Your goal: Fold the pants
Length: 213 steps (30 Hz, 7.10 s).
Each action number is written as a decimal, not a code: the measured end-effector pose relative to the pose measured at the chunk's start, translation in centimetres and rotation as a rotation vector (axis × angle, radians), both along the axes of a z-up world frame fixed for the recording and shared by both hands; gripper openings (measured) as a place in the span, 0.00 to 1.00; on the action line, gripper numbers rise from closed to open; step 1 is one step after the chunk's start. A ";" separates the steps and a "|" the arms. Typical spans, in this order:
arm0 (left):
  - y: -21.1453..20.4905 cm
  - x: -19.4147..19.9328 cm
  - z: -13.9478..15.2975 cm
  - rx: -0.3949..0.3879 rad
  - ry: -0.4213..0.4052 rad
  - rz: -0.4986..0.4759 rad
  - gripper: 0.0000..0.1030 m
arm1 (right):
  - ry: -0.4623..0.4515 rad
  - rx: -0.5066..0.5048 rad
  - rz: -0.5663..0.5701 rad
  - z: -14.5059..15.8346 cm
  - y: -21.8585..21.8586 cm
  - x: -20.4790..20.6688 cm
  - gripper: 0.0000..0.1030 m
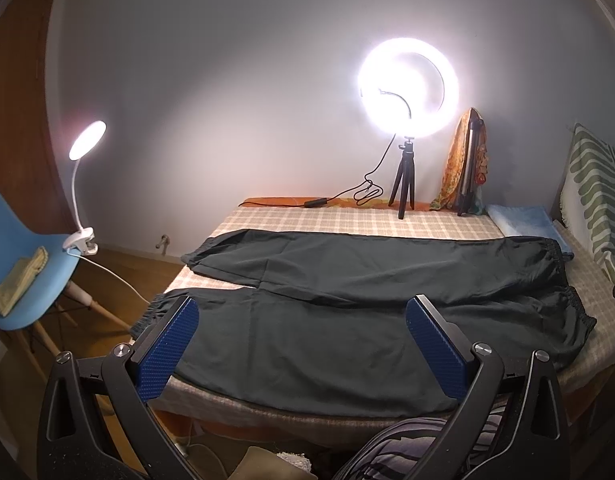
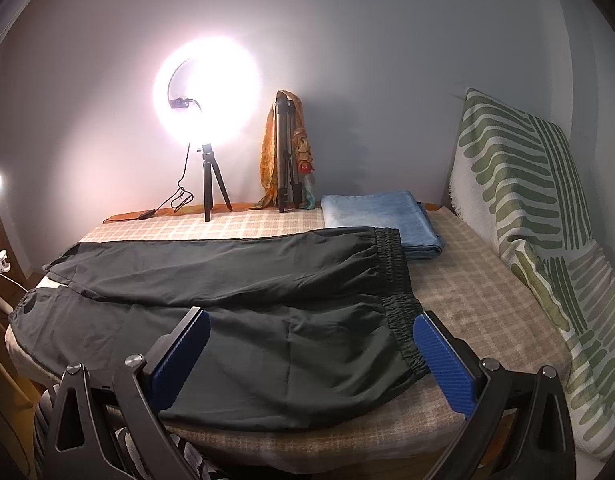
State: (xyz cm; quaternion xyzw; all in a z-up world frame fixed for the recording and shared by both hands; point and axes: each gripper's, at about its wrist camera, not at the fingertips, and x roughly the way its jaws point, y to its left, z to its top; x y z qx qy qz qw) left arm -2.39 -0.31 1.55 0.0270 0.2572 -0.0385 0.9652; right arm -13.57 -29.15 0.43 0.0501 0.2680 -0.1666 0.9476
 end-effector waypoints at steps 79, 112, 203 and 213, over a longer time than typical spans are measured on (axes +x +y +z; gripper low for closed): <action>17.8 32.6 -9.5 -0.193 0.366 0.163 0.71 | 0.337 -0.041 0.615 -5.3 2.7 34.9 0.86; 17.6 44.7 -18.9 -0.049 0.486 0.267 0.22 | 0.512 0.014 0.767 -17.1 5.4 49.1 0.84; 27.0 15.2 -19.9 -0.862 0.311 0.413 0.31 | 0.429 -0.130 0.940 -11.3 13.6 19.1 0.01; 27.6 15.5 -17.8 -0.833 0.231 0.393 0.08 | 0.400 -0.153 0.918 -10.7 13.7 18.4 0.01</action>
